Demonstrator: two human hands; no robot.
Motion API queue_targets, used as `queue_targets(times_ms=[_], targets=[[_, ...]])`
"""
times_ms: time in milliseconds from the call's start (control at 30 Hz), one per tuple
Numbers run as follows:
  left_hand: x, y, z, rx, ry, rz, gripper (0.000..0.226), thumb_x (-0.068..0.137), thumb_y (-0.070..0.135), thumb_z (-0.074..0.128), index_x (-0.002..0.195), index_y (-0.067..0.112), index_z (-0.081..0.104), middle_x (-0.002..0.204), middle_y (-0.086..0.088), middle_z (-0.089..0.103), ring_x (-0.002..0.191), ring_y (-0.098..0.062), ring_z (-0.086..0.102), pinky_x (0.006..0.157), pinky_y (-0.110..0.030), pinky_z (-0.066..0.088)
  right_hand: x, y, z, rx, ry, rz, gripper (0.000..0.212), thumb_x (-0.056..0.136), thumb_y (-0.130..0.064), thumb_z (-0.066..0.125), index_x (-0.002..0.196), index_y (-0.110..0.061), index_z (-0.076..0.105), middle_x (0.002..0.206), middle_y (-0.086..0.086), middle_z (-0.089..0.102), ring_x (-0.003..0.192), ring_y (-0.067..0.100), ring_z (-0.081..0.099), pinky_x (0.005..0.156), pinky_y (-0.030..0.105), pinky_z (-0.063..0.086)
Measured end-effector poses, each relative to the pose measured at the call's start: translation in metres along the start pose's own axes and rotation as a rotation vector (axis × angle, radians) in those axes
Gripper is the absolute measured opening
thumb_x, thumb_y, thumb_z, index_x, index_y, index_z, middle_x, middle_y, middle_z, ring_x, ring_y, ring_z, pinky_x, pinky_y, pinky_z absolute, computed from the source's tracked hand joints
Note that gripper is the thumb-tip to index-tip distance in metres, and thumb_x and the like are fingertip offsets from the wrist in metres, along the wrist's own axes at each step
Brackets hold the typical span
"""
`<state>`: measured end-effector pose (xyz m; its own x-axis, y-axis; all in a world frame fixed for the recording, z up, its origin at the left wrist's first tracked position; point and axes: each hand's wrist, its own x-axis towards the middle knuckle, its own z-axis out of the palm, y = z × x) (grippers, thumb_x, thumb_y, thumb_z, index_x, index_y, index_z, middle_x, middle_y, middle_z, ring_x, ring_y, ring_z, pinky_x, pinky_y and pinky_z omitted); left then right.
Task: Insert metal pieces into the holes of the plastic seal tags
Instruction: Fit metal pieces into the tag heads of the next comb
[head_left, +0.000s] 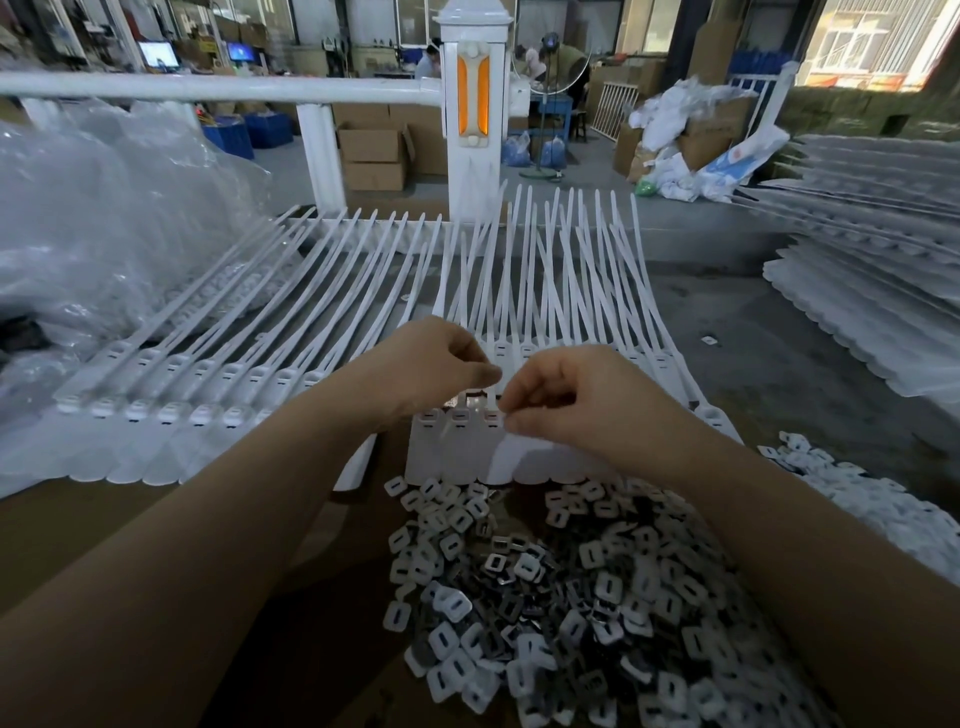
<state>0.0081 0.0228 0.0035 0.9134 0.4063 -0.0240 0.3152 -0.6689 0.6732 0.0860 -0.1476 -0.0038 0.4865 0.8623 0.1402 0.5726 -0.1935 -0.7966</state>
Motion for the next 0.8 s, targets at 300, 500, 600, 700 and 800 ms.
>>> queue_targets(times_ms=[300, 500, 600, 700, 800], targets=[[-0.0033, 0.0086, -0.0019, -0.268, -0.178, 0.057, 0.011, 0.090, 0.031, 0.068, 0.085, 0.022, 0.074, 0.074, 0.008, 0.072, 0.067, -0.007, 0.056, 0.061, -0.021, 0.041, 0.0050, 0.0114, -0.0057, 0.196, 0.304, 0.129, 0.014, 0.077, -0.015, 0.080, 0.086, -0.022, 0.073, 0.080, -0.008, 0.076, 0.076, 0.005, 0.071, 0.076, 0.023, 0.055], [-0.0027, 0.0072, -0.0020, -0.315, -0.181, 0.055, 0.013, 0.089, 0.033, 0.068, 0.090, 0.022, 0.074, 0.078, 0.006, 0.072, 0.069, -0.008, 0.056, 0.062, -0.024, 0.041, 0.0052, 0.0115, -0.0060, 0.270, 0.312, 0.094, 0.014, 0.076, -0.015, 0.081, 0.084, -0.022, 0.073, 0.079, -0.006, 0.076, 0.078, 0.007, 0.072, 0.068, 0.013, 0.054], [-0.0033, 0.0078, -0.0010, -0.303, -0.185, 0.073, 0.010, 0.090, 0.030, 0.068, 0.090, 0.021, 0.073, 0.078, 0.006, 0.072, 0.068, -0.006, 0.057, 0.058, -0.017, 0.042, 0.0057, 0.0116, -0.0065, 0.297, 0.327, 0.082, 0.015, 0.074, -0.015, 0.082, 0.083, -0.019, 0.072, 0.079, -0.005, 0.076, 0.077, 0.008, 0.072, 0.067, 0.012, 0.053], [-0.0037, 0.0095, -0.0007, -0.298, -0.159, 0.102, 0.008, 0.089, 0.026, 0.069, 0.088, 0.020, 0.073, 0.074, 0.006, 0.071, 0.062, 0.001, 0.058, 0.052, -0.010, 0.041, 0.0059, 0.0114, -0.0071, 0.293, 0.308, 0.096, 0.014, 0.075, -0.016, 0.082, 0.084, -0.020, 0.072, 0.079, -0.004, 0.076, 0.079, 0.010, 0.072, 0.073, 0.020, 0.057], [-0.0032, 0.0109, -0.0017, -0.298, -0.133, 0.117, 0.008, 0.088, 0.025, 0.068, 0.086, 0.019, 0.073, 0.072, 0.007, 0.069, 0.060, -0.001, 0.055, 0.055, -0.015, 0.041, 0.0059, 0.0113, -0.0088, 0.277, 0.288, 0.116, 0.005, 0.085, -0.023, 0.072, 0.090, -0.023, 0.072, 0.078, -0.007, 0.075, 0.069, -0.002, 0.066, 0.061, 0.011, 0.050]])
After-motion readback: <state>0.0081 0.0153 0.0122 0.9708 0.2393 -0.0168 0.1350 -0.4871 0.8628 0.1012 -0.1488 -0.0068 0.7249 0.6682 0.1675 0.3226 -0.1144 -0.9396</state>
